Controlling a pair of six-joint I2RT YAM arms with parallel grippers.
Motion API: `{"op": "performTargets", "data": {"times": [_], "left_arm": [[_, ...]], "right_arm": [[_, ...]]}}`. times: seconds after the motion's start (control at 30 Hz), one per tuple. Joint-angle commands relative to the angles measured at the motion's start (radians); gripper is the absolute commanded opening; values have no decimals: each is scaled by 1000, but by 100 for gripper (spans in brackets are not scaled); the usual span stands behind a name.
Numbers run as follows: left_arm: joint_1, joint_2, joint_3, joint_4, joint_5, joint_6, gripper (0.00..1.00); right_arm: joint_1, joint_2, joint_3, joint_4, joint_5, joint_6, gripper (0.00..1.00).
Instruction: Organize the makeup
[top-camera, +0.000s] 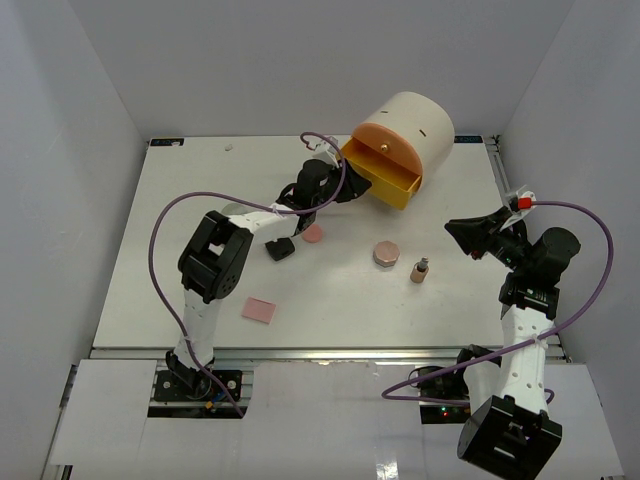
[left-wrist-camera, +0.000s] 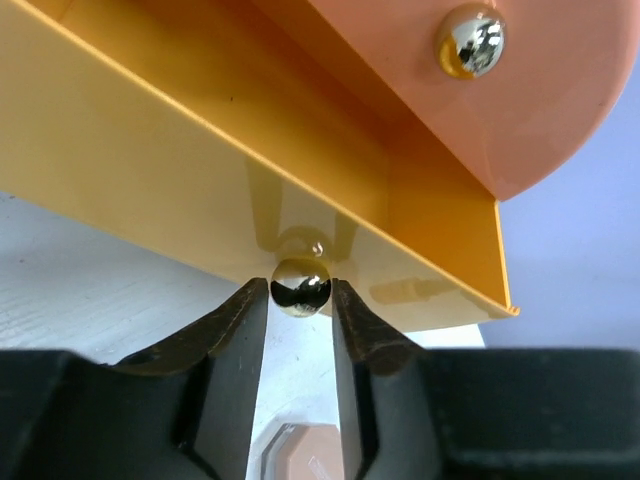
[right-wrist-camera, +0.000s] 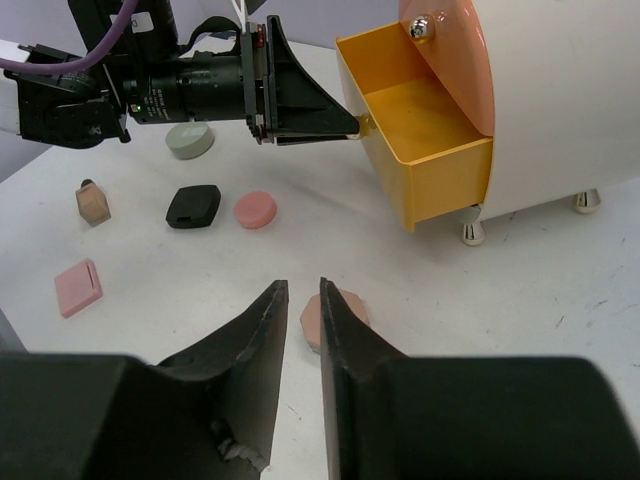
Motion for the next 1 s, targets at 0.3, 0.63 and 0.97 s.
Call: {"op": "performTargets", "data": {"times": [0.3,0.63,0.97], "left_arm": [[23,-277,-96,-56,81,99,92],[139,-750,-403,-272,110,414,97],[150,-1240,-812,-274,-51,627,98]], "right_arm": [[-3,20,6,20,-41,-94,60],[101,64,66,-211,-2,-369,88],[640,236,336,-754,585,-928,96]]}}
